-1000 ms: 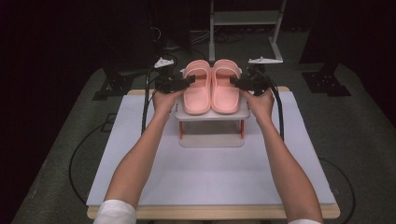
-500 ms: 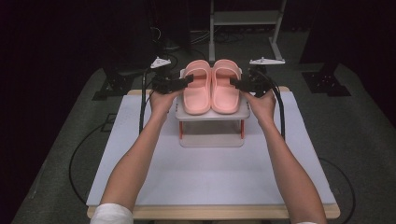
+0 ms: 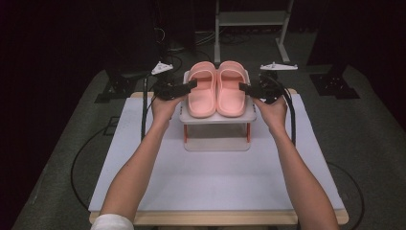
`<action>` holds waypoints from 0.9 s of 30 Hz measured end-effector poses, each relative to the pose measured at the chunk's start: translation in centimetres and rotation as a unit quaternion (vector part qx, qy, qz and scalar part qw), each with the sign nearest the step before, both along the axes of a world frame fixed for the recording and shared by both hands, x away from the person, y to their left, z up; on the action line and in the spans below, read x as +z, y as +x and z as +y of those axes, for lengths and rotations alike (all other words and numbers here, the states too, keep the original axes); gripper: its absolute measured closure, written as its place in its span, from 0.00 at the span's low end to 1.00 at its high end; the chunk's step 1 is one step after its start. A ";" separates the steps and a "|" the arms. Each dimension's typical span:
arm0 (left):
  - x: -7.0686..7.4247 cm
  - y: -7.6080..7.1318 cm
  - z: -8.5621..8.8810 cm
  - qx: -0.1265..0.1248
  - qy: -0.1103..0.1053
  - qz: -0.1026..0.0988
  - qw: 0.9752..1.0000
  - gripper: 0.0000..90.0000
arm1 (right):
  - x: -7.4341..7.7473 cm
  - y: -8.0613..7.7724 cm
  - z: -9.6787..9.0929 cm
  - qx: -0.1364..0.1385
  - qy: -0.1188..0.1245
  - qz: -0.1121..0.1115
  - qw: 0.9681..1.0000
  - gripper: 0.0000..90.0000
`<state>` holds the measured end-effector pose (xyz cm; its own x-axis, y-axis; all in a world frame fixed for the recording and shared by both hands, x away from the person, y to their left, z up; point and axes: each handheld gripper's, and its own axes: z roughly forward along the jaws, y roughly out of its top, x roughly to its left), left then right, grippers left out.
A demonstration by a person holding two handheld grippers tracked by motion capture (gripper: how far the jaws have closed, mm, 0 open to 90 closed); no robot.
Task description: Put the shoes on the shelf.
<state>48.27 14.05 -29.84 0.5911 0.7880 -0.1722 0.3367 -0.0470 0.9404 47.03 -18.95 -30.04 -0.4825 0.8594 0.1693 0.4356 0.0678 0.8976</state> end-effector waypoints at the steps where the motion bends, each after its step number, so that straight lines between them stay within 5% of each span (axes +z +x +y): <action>1: 0.0 -0.1 0.0 -0.003 0.006 -0.001 1.000 0.36 | 0.0 -0.1 0.0 0.000 0.002 0.001 1.000 0.49; 27: -0.4 -3.4 0.5 -0.016 0.018 -0.028 0.999 0.27 | -0.7 -3.0 -1.7 0.015 0.005 -0.011 1.000 0.45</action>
